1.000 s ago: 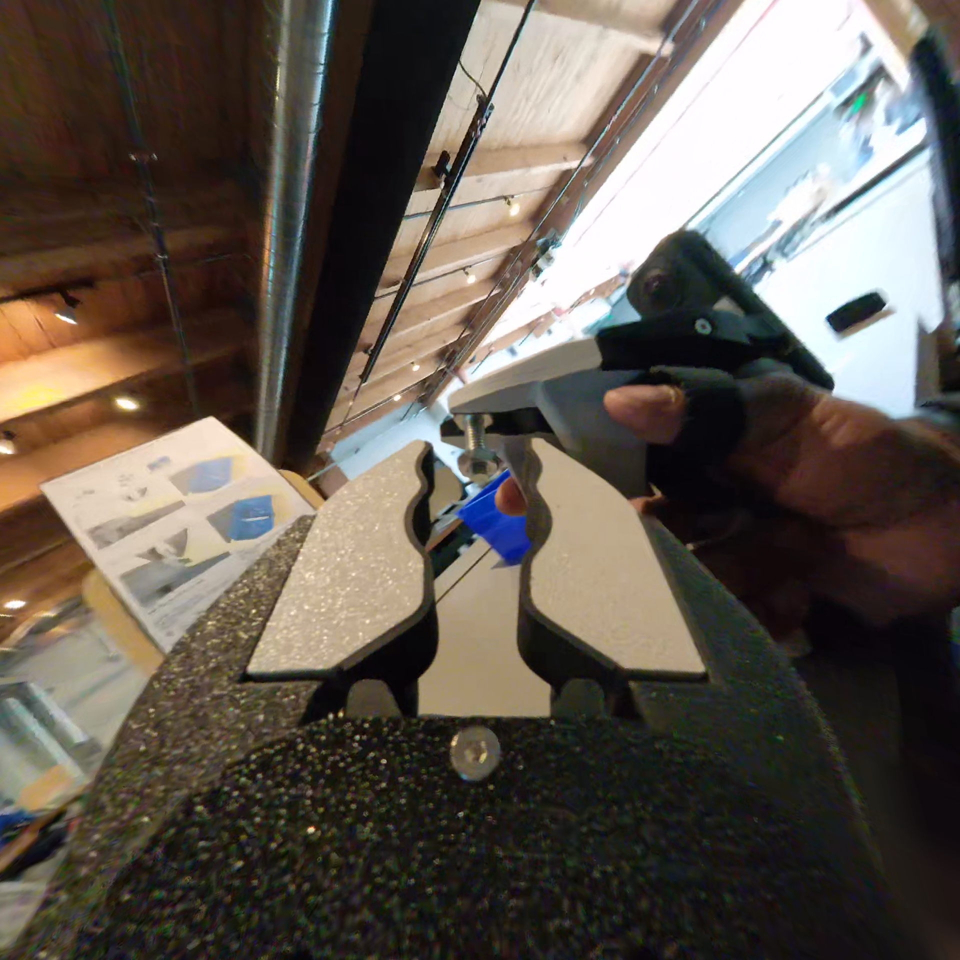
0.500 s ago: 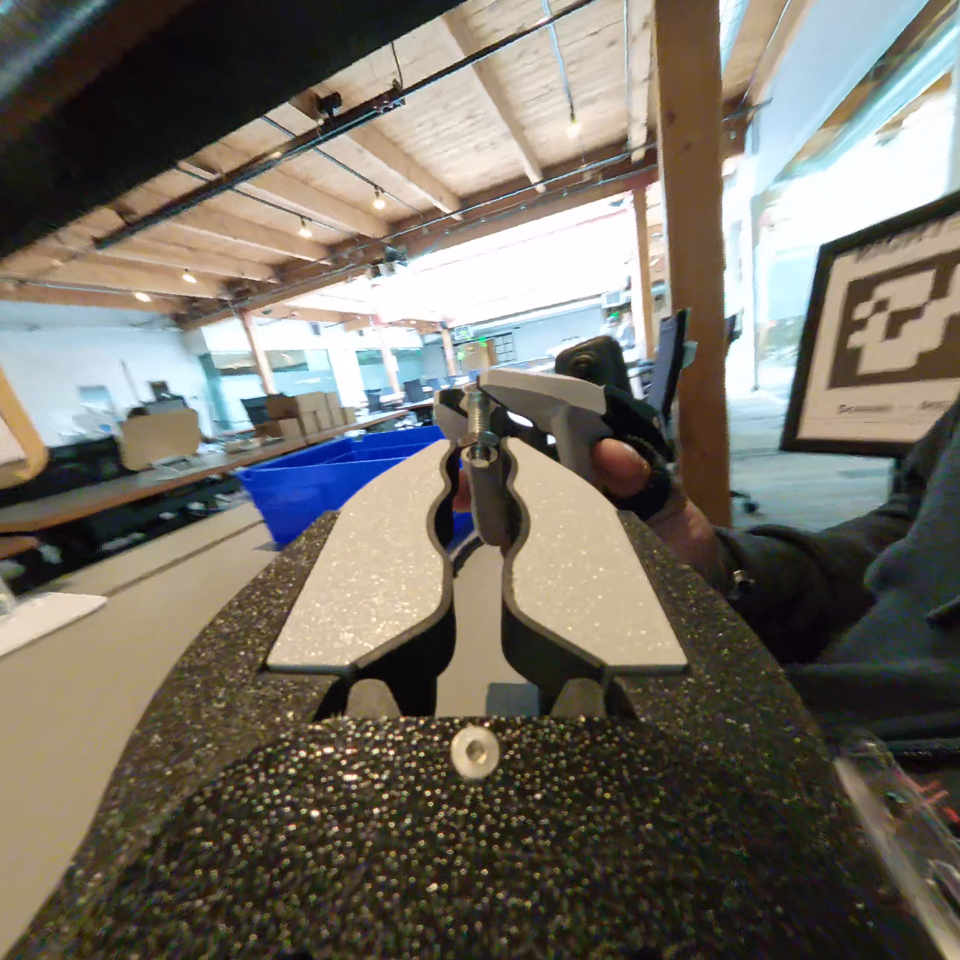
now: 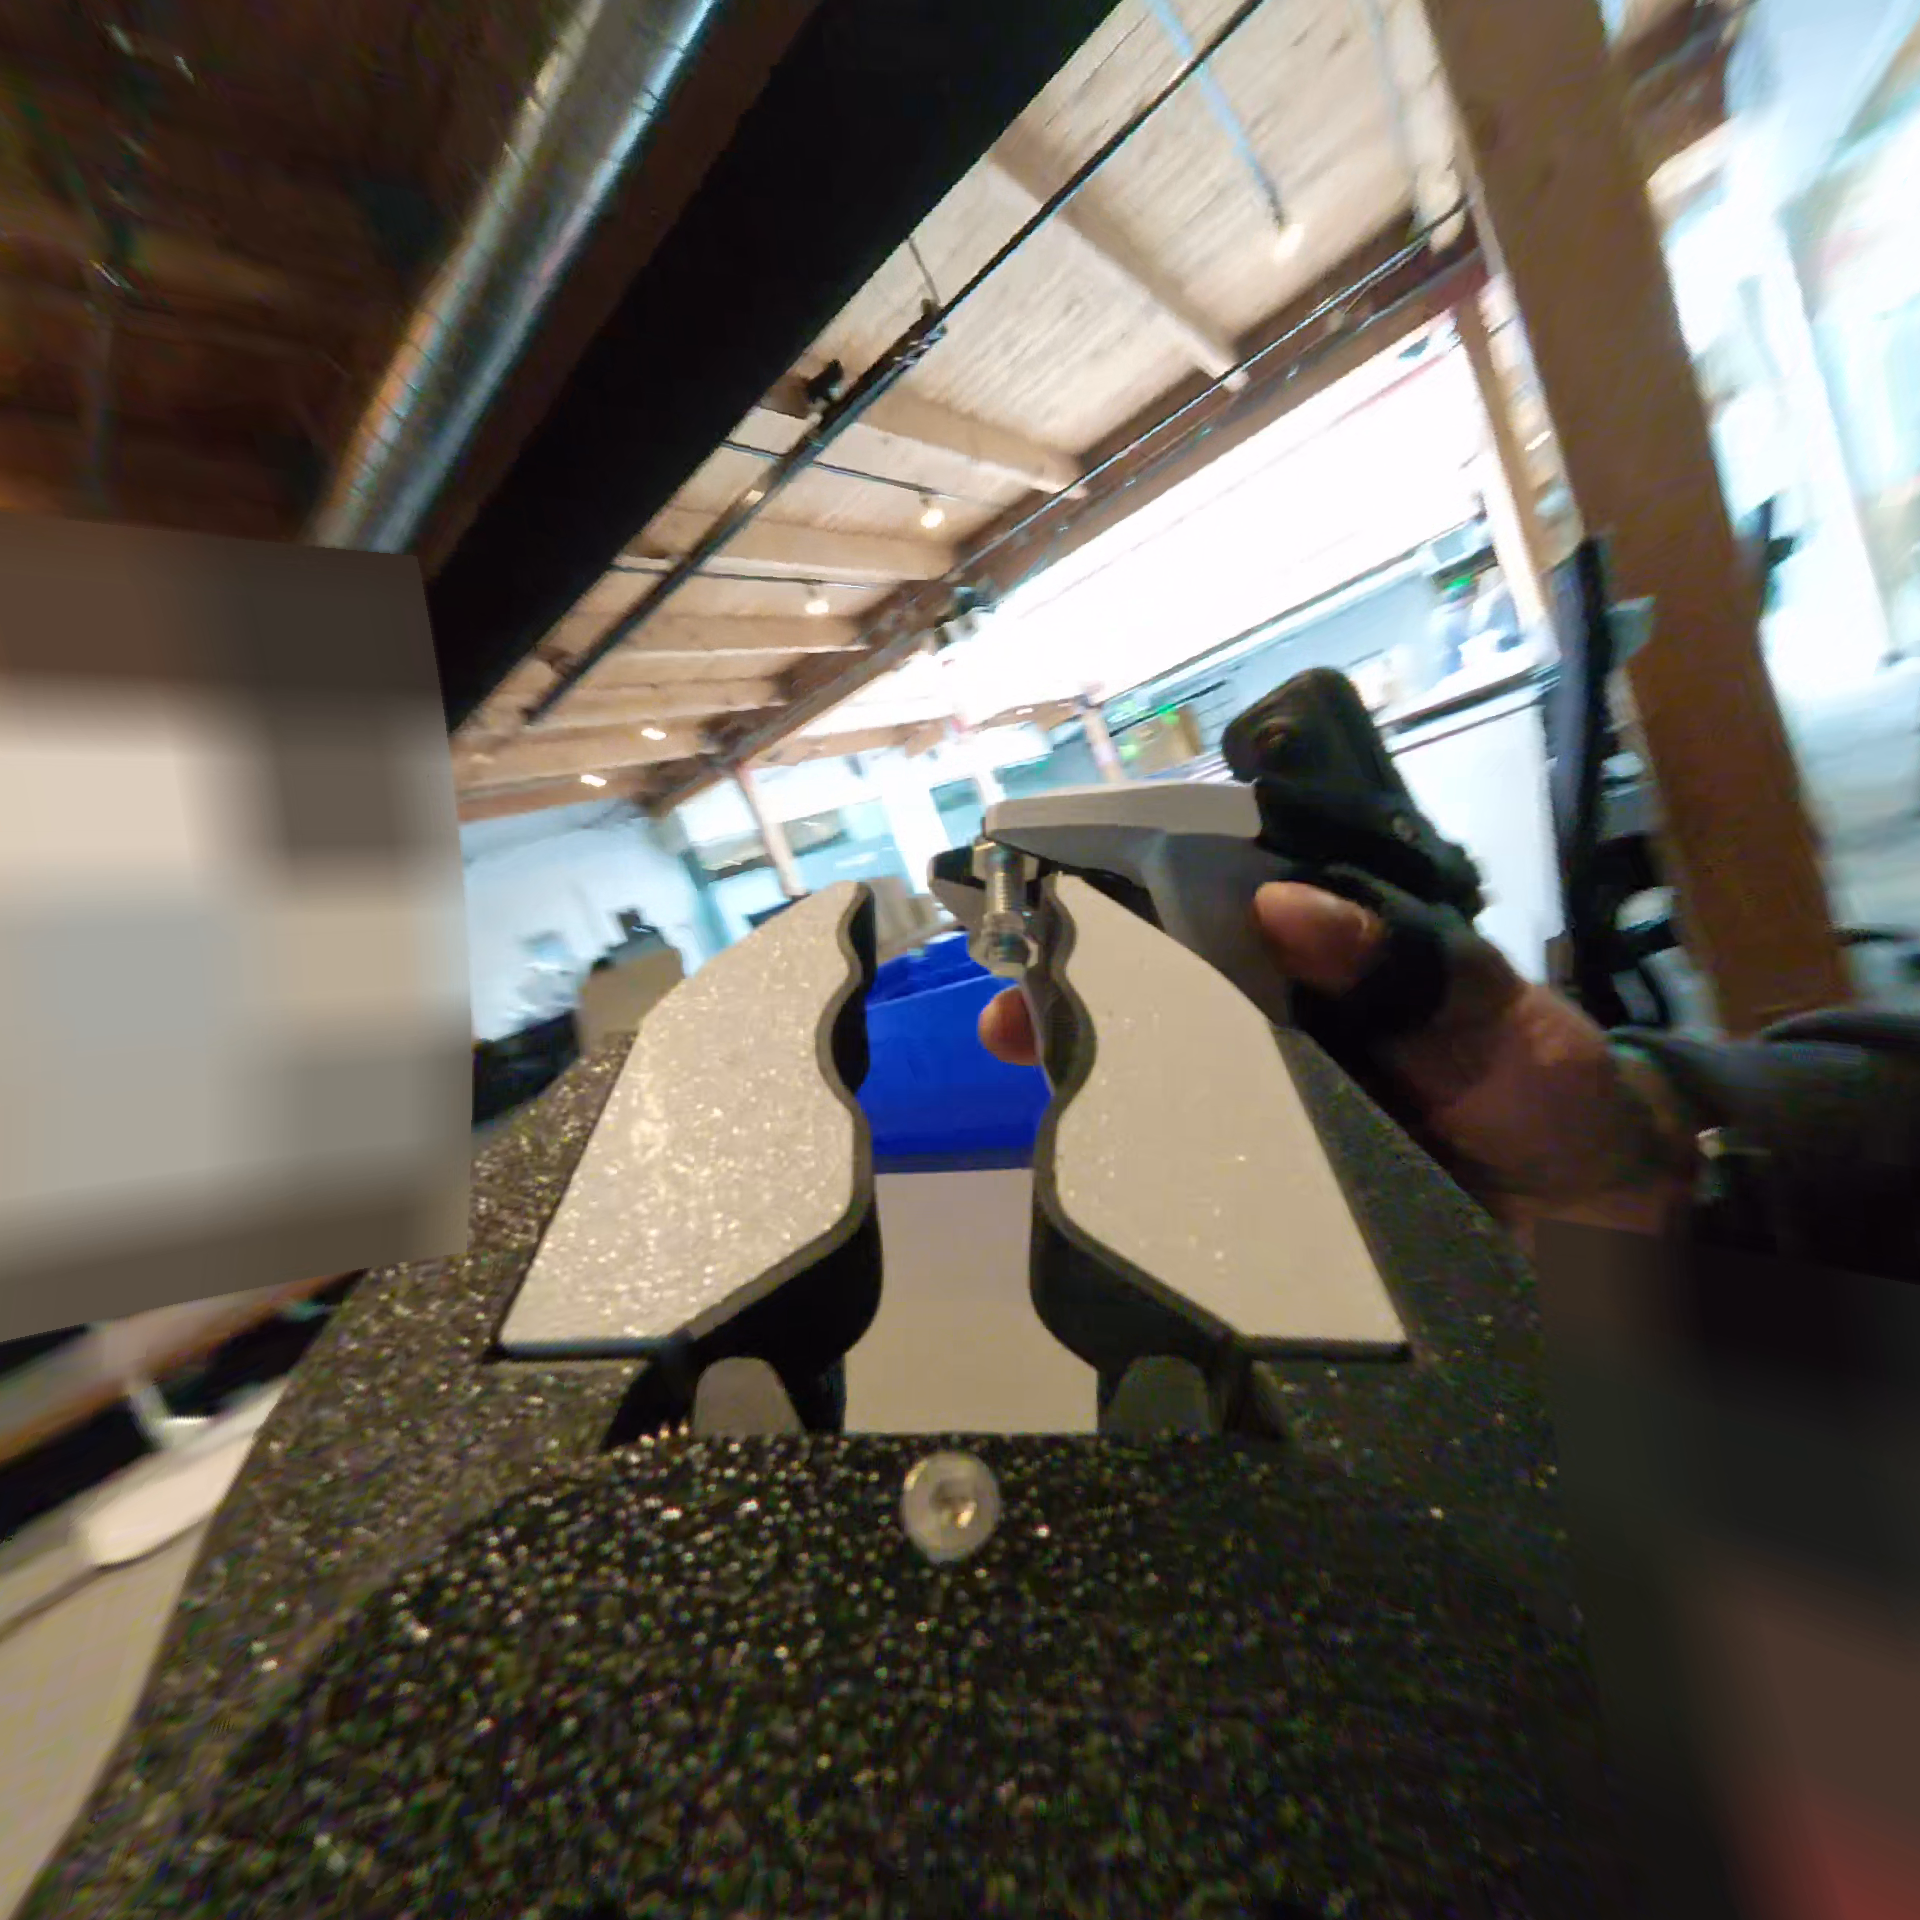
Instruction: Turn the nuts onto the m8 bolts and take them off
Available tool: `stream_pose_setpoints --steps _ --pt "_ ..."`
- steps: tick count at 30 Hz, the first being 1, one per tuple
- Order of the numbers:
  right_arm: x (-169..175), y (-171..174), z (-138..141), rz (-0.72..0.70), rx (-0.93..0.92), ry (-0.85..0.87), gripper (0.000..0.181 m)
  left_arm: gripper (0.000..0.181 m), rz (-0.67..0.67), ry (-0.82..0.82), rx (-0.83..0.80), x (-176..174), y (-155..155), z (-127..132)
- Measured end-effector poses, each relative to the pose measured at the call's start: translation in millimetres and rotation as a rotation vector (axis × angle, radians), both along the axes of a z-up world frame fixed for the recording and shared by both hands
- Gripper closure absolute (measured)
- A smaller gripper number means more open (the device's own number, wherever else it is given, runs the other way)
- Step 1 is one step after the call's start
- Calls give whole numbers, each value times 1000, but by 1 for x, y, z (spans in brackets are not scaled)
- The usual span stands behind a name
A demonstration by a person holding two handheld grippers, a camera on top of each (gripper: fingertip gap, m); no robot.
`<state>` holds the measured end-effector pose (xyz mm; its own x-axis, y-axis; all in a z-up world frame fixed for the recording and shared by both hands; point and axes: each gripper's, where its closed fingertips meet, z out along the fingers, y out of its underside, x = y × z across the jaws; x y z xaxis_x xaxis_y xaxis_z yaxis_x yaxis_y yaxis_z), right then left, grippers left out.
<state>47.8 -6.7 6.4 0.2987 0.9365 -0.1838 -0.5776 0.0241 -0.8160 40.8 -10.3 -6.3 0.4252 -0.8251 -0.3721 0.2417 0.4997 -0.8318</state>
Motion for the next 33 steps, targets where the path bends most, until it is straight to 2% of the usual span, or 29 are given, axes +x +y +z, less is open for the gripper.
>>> stream_pose_setpoints --steps 5,8,11,16,18,21,23,27,33 --pt "-1 0 -1 0 -2 -4 167 157 -131 12 -162 5 3 -6" --pt "-2 0 -1 3 0 -7 167 168 -163 54 -153 10 -3 -11" --pt "-1 0 -1 2 0 -6 167 168 -37 96 -30 12 -2 -13" --pt "0 1 0 -4 -1 -3 167 167 341 160 319 11 0 -12" --pt "0 0 0 -3 1 0 167 164 379 173 400 14 -6 -13" --pt "1 1 0 -4 -2 3 167 157 289 93 365 9 -16 -5" --pt "1 1 0 -4 -2 3 167 155 201 64 250 7 -12 -3" --pt "0 1 0 -3 -1 1 167 155 -72 54 -26 10 -9 -8" --pt "-1 0 -1 0 2 -8 167 156 -203 68 -212 16 -4 -15"
